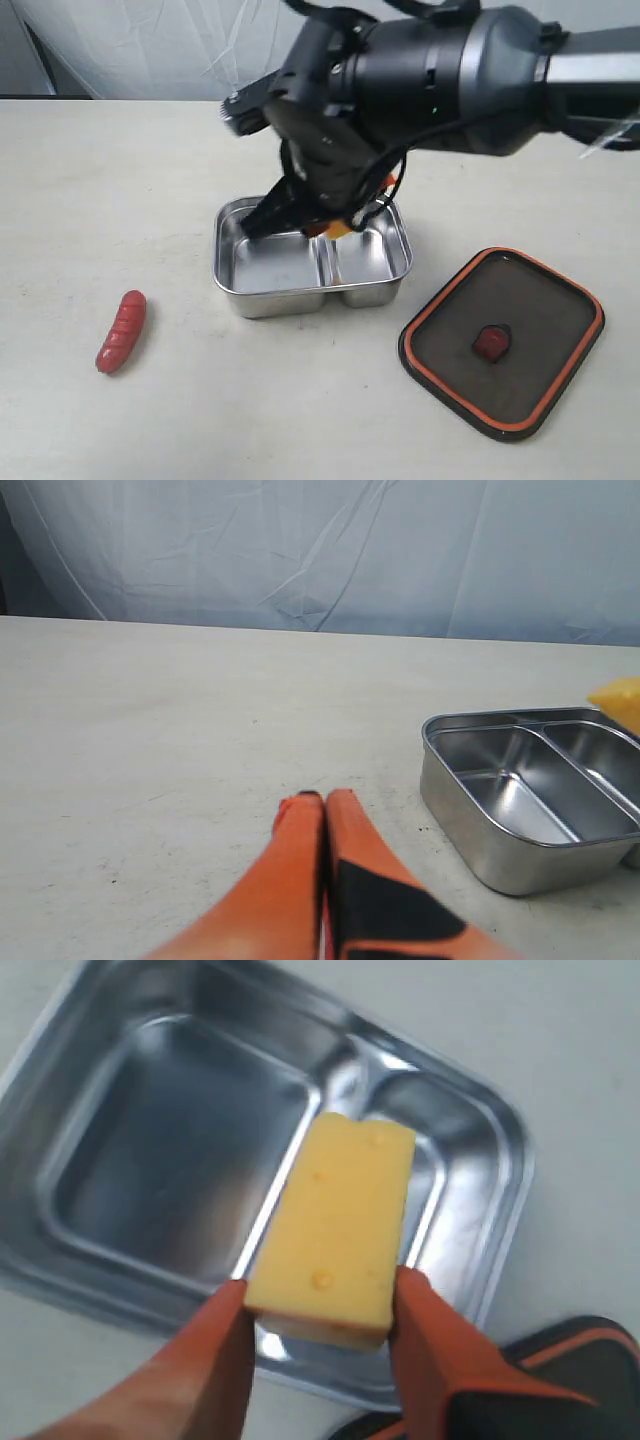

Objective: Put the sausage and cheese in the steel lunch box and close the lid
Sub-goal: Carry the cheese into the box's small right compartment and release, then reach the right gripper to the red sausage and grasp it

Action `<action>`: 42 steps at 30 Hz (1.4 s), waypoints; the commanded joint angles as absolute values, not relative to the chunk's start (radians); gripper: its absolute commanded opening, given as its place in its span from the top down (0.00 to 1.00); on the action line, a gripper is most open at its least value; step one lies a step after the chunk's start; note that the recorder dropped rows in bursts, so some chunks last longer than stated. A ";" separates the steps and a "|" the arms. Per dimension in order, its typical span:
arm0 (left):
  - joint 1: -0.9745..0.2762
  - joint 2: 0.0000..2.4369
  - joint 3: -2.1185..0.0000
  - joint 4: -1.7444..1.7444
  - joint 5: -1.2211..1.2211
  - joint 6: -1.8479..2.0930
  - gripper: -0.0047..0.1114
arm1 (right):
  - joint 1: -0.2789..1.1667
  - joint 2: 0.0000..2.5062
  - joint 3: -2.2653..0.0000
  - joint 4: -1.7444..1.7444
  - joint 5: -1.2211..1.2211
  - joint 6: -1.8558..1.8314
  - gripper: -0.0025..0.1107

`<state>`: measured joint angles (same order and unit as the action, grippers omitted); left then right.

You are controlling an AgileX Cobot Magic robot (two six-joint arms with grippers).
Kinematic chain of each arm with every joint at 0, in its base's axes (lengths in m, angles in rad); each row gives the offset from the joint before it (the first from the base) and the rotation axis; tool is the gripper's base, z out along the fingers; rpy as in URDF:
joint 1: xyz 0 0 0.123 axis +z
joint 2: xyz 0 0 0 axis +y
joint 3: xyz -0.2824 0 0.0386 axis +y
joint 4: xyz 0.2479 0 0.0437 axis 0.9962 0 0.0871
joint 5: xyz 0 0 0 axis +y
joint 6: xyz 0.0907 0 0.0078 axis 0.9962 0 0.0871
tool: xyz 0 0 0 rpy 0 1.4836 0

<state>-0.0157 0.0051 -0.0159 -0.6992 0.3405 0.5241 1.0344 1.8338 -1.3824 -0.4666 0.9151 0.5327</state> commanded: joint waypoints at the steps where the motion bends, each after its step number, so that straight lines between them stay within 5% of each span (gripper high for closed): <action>1: -0.023 0.000 -0.015 -0.693 0.336 0.527 0.96 | 0.892 1.839 -1.382 -0.452 0.878 0.461 0.98; 7: -0.023 0.000 -0.015 -0.693 0.336 0.527 0.96 | 0.792 1.944 -1.382 -0.255 0.857 0.226 0.98; 22: -0.023 0.000 -0.015 -0.693 0.338 0.527 0.96 | 0.792 2.001 -1.382 -0.046 0.767 0.297 0.97; 25: -0.023 0.000 -0.015 -0.693 0.338 0.527 0.96 | 0.792 2.001 -1.382 -0.059 0.757 0.324 0.88; 32: -0.023 0.000 -0.015 -0.693 0.338 0.527 0.96 | 0.792 1.990 -1.382 -0.074 0.800 0.334 0.44; 42: -0.023 0.000 -0.015 -0.693 0.338 0.527 0.96 | 0.859 1.795 -1.382 0.070 0.728 0.310 0.41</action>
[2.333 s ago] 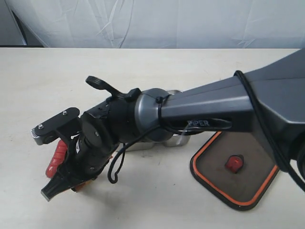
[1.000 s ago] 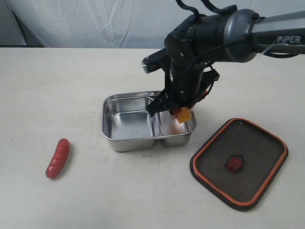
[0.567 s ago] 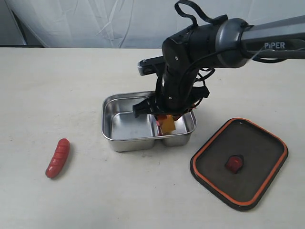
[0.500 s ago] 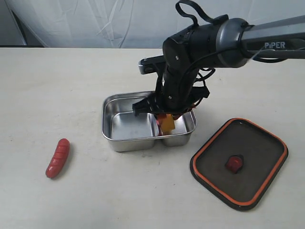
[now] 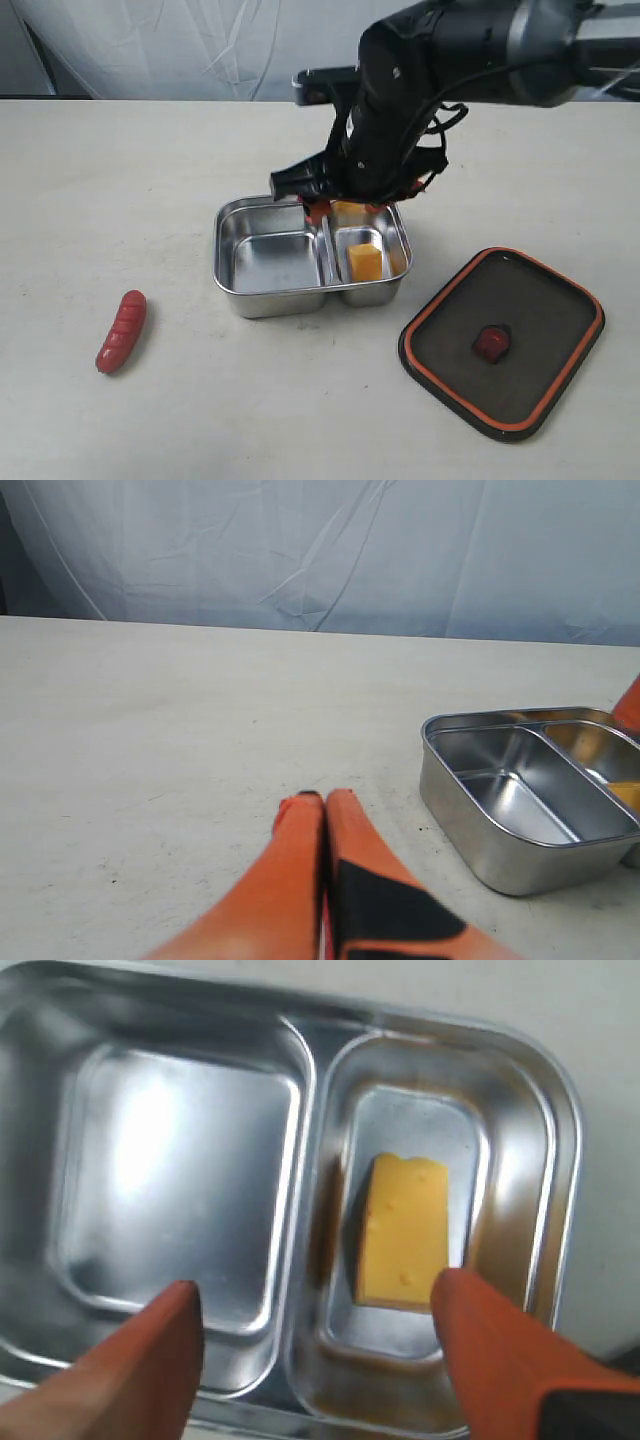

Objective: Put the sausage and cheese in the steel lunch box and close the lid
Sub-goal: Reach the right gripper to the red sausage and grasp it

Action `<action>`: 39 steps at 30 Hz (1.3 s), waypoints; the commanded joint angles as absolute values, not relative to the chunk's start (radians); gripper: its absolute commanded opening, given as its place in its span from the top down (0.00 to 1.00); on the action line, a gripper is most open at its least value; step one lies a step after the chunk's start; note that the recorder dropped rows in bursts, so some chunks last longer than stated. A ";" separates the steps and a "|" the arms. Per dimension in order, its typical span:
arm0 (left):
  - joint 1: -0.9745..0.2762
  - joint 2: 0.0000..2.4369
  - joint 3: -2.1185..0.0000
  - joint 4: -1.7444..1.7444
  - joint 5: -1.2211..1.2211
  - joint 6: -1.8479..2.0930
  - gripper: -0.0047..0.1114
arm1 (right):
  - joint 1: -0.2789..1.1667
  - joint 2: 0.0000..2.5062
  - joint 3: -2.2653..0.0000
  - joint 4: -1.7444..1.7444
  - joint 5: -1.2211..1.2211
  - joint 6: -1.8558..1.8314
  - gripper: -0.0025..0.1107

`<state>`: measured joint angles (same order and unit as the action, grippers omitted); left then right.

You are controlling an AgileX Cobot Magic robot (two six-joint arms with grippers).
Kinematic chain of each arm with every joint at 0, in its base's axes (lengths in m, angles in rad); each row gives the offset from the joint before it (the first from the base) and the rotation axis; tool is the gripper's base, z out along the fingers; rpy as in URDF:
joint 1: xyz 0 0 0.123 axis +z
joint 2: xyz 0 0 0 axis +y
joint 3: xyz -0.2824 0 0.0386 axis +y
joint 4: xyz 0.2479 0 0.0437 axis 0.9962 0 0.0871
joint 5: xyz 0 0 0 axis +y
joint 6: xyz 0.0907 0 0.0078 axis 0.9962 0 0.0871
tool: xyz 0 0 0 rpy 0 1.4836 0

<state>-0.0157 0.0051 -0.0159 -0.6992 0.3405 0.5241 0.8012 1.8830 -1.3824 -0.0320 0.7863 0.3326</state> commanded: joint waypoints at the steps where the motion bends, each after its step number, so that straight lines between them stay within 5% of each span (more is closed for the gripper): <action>1: -0.023 0.000 -0.015 -0.693 0.338 0.527 0.96 | 0.894 1.787 -1.384 0.113 0.706 0.282 0.41; 12: -0.023 0.000 -0.015 -0.693 0.338 0.527 0.96 | 1.199 2.061 -1.650 0.092 0.740 0.267 0.41; 24: -0.023 0.000 -0.015 -0.693 0.338 0.527 0.96 | 1.199 2.389 -2.041 -0.020 0.964 0.380 0.41; 39: -0.023 0.000 -0.015 -0.693 0.338 0.527 0.96 | 1.199 2.460 -2.078 0.010 0.978 0.279 0.45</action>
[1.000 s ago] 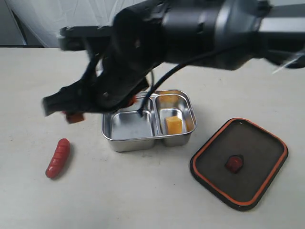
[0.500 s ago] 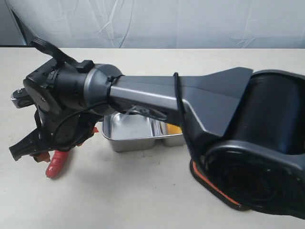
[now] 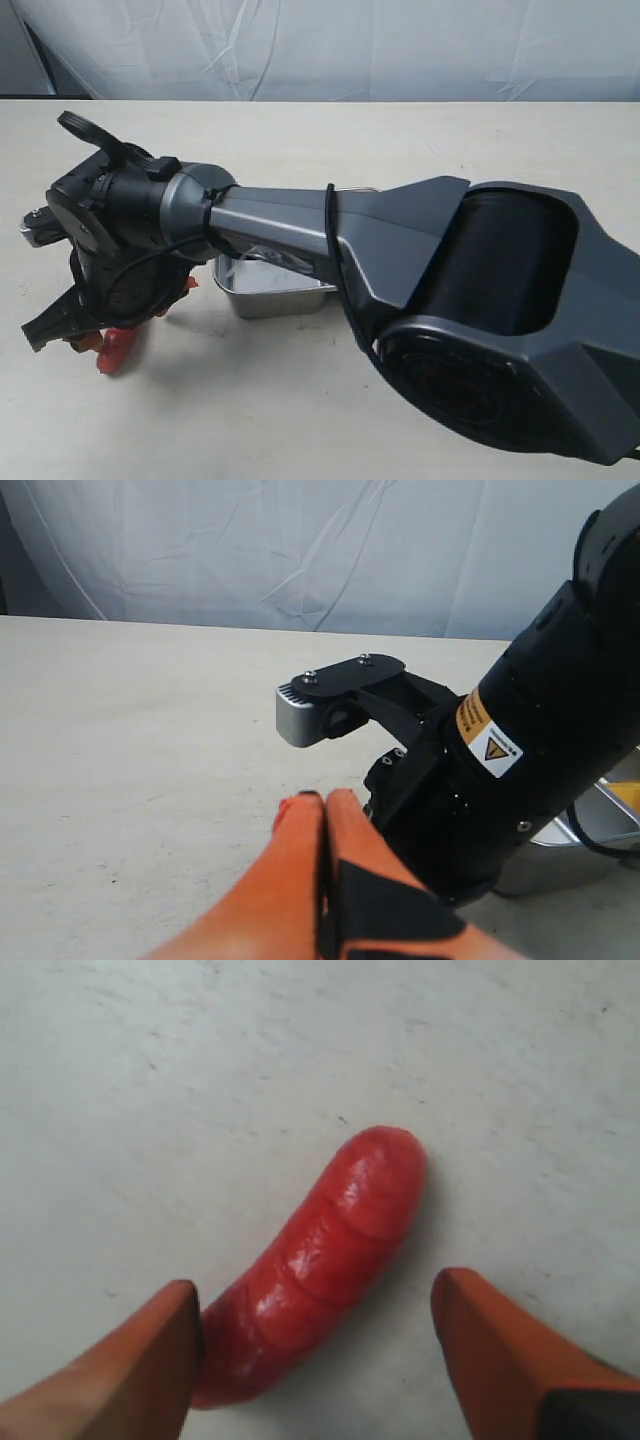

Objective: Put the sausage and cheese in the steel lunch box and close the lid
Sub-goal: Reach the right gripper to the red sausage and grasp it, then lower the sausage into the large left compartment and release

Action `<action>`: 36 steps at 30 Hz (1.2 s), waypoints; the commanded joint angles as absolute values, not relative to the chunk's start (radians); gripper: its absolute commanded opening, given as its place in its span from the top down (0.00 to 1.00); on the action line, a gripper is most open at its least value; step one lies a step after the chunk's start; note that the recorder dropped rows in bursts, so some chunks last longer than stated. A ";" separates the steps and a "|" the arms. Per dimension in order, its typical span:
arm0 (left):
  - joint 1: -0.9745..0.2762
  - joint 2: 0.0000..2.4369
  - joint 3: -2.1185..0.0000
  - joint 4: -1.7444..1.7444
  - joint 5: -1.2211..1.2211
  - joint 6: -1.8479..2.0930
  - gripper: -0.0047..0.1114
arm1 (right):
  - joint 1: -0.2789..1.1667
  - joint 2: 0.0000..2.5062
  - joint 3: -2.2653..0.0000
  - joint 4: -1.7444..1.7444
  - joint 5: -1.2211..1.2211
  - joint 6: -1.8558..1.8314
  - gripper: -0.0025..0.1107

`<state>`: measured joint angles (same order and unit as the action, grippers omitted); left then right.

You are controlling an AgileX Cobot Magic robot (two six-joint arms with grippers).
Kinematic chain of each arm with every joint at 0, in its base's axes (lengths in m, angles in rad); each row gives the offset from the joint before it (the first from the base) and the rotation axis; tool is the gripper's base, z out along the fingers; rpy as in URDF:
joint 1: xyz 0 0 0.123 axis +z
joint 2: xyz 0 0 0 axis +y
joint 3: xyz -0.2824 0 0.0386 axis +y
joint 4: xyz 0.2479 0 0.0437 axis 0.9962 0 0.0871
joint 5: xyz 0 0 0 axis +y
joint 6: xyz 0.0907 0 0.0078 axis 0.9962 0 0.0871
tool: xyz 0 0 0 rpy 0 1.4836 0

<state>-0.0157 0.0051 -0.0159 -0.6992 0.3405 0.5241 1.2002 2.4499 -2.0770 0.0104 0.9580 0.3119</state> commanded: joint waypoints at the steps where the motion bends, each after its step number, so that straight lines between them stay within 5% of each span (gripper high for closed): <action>1: -0.023 0.000 -0.015 -0.693 0.336 0.527 0.96 | 1.199 2.460 -2.078 0.010 0.980 0.279 0.50; 6: -0.023 0.000 -0.015 -0.693 0.338 0.527 0.96 | 1.199 2.460 -2.078 0.010 0.990 0.279 0.76; 9: -0.023 0.000 -0.015 -0.693 0.338 0.527 0.96 | 1.199 2.460 -2.078 0.010 0.995 0.279 0.83; 16: -0.023 0.000 -0.015 -0.693 0.338 0.527 0.96 | 1.199 2.460 -2.078 0.010 1.000 0.279 0.54; 19: -0.023 0.000 -0.015 -0.693 0.338 0.527 0.96 | 1.199 2.460 -2.078 0.010 1.001 0.279 0.52; 22: -0.023 0.000 -0.015 -0.693 0.338 0.527 0.96 | 1.199 2.460 -2.078 0.010 1.001 0.279 0.65; 23: -0.023 0.000 -0.015 -0.693 0.338 0.527 0.96 | 1.199 2.460 -2.078 0.010 1.008 0.262 0.81; 25: -0.023 0.000 -0.015 -0.693 0.338 0.527 0.96 | 1.199 2.454 -2.078 0.010 1.040 0.211 0.97; 36: -0.023 0.000 -0.015 -0.693 0.338 0.527 0.96 | 1.199 2.248 -2.078 -0.282 1.173 0.327 0.98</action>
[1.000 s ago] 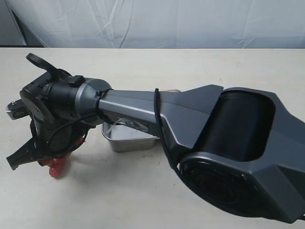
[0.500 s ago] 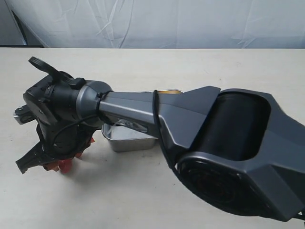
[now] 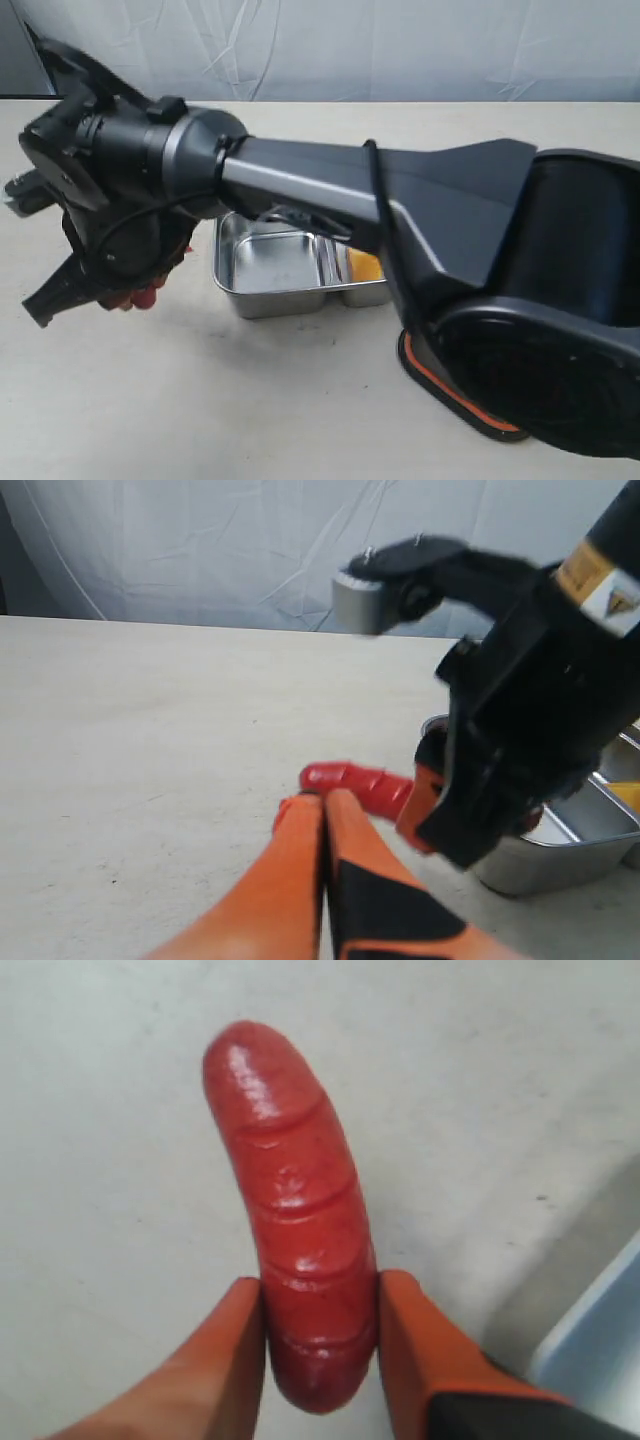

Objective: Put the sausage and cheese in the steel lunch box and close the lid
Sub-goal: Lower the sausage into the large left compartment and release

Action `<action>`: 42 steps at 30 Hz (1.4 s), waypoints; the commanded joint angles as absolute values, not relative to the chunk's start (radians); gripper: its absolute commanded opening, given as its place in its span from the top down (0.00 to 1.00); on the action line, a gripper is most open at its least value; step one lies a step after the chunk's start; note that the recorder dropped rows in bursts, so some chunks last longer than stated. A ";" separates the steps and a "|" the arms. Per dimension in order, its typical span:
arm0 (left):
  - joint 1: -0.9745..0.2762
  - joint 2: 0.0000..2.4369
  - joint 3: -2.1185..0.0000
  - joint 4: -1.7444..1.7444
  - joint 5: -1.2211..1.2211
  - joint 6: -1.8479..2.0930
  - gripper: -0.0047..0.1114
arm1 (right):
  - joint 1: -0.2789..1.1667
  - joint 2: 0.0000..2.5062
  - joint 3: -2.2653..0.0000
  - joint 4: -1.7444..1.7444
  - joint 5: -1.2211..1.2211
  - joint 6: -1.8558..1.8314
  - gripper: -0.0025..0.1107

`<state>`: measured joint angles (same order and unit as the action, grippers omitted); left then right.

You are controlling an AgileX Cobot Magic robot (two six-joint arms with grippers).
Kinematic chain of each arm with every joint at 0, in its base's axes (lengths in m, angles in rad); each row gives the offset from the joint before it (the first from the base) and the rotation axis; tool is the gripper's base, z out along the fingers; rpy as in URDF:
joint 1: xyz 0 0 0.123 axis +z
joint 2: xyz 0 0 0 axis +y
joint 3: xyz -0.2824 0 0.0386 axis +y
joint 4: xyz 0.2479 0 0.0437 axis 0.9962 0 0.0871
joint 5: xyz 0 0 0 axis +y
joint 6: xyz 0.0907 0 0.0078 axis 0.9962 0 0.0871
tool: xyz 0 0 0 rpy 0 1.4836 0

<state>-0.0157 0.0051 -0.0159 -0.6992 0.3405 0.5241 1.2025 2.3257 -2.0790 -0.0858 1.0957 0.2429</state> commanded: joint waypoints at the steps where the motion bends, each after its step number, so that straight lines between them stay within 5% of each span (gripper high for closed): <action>1: -0.023 0.000 -0.015 -0.693 0.338 0.527 0.96 | 1.197 2.235 -2.078 -0.348 1.210 0.359 0.98; 21: -0.092 0.000 -0.015 -0.693 0.340 0.527 0.96 | 0.999 2.227 -1.834 -0.248 1.193 0.310 0.97; 31: -0.092 0.000 -0.015 -0.693 0.340 0.527 0.96 | 1.008 2.253 -1.832 -0.249 1.221 0.330 0.37; 42: -0.092 0.000 -0.015 -0.693 0.340 0.527 0.96 | 1.008 2.021 -1.813 -0.257 1.221 0.329 0.35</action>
<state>-0.0851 0.0051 -0.0159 -0.6992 0.3405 0.5241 1.0105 2.1182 -1.8319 -0.2110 1.2135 0.3285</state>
